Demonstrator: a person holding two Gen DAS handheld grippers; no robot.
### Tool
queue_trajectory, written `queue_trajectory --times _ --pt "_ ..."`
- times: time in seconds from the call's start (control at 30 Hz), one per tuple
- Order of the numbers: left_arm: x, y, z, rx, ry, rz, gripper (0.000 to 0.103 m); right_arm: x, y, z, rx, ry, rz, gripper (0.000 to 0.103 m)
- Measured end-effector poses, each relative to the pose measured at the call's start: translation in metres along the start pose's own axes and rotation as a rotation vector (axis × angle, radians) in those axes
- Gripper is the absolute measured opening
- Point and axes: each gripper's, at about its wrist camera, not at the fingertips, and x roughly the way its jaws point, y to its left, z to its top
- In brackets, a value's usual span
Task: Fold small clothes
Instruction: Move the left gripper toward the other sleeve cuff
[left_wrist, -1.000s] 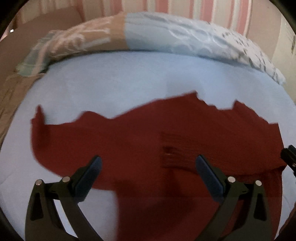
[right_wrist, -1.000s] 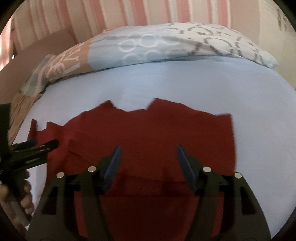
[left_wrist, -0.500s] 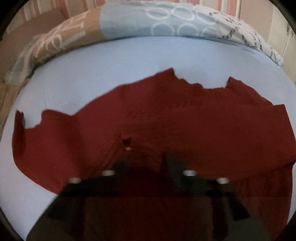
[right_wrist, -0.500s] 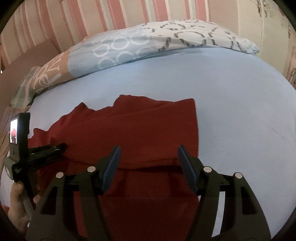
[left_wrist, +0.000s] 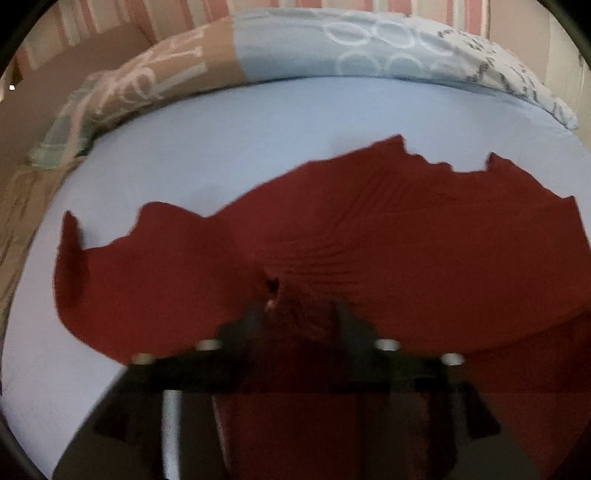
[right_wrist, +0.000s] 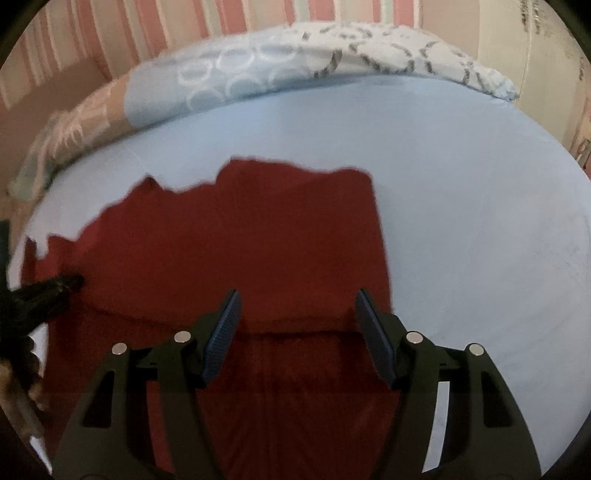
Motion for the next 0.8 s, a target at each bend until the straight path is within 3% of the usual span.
queue_trajectory --times 0.03,0.07,0.27,0.4,0.47,0.53,0.8 --pt "-0.002 0.001 -0.002 0.001 -0.006 0.004 0.074 0.006 0.002 -0.002 -0.012 0.012 -0.012 0.065" --pt "-0.004 0.002 -0.003 0.0 -0.011 0.008 0.081 0.012 0.003 -0.003 -0.02 0.031 -0.02 0.065" --pt "-0.019 0.011 -0.016 0.017 -0.016 0.022 0.083 0.023 0.007 0.001 -0.032 0.057 -0.019 0.069" --pt "-0.037 0.031 -0.019 -0.024 -0.026 0.006 0.089 -0.012 0.016 0.011 -0.017 -0.039 0.064 0.068" --pt "-0.046 0.041 -0.017 -0.037 -0.037 0.008 0.092 -0.028 0.024 0.016 -0.021 -0.079 0.089 0.076" --pt "-0.057 0.054 -0.017 -0.054 -0.056 0.016 0.096 -0.041 0.037 0.02 -0.02 -0.115 0.123 0.082" --pt "-0.078 0.113 -0.018 -0.094 -0.089 0.046 0.096 -0.053 0.111 0.024 -0.089 -0.154 0.176 0.082"
